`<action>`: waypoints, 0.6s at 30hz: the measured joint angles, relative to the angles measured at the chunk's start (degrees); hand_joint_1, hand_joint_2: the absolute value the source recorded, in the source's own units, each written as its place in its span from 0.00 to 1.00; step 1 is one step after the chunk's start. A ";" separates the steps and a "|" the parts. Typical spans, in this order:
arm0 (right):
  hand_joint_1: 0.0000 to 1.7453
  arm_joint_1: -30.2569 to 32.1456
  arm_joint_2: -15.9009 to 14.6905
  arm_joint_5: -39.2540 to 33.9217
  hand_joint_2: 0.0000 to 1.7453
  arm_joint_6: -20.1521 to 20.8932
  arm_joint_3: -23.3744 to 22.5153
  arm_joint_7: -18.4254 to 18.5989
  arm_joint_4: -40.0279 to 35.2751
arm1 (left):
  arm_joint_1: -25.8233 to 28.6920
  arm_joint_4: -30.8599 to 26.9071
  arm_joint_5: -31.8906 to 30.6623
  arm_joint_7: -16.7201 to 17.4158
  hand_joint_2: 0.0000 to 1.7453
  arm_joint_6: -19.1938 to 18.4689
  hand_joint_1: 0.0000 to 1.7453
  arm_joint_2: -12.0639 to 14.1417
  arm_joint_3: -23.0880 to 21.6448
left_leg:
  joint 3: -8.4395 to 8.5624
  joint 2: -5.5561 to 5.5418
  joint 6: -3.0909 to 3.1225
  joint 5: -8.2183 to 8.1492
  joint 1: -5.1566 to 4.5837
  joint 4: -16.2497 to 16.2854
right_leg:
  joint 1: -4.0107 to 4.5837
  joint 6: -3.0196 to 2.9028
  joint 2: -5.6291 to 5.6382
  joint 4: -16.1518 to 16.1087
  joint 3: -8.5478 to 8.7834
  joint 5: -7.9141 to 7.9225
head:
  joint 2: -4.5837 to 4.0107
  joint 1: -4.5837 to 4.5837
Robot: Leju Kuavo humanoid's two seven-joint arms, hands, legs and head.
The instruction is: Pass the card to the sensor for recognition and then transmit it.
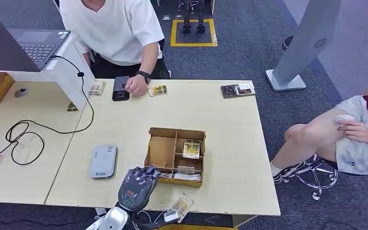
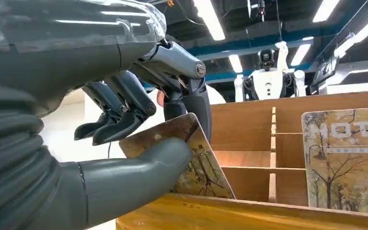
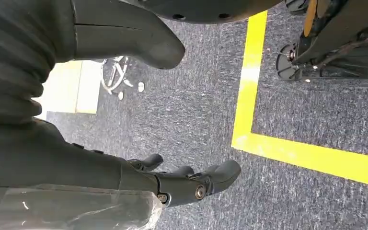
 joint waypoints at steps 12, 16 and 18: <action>0.00 0.04 0.00 0.02 1.00 -0.52 0.00 0.18 0.00 | 3.10 -12.55 10.32 -15.11 1.00 0.13 1.00 -4.37 7.85 | -0.01 -0.01 0.00 0.00 -0.01 0.01 | 0.00 0.00 -0.01 -0.01 0.00 0.00 | 0.00 0.02; 0.00 0.02 0.00 0.68 1.00 -0.63 0.00 0.26 0.00 | 3.10 -16.10 14.31 -19.32 1.00 0.11 1.00 -7.36 11.40 | 0.00 0.00 0.01 0.00 -0.01 0.01 | -0.01 0.00 -0.01 -0.01 0.00 0.01 | -0.02 0.00; 0.00 0.03 0.00 0.87 1.00 -0.70 0.00 0.39 0.00 | 3.06 -17.11 15.56 -19.95 1.00 0.11 1.00 -8.43 12.46 | 0.00 -0.01 0.01 0.00 0.00 0.02 | -0.01 0.00 -0.01 -0.01 0.00 0.01 | 0.00 0.00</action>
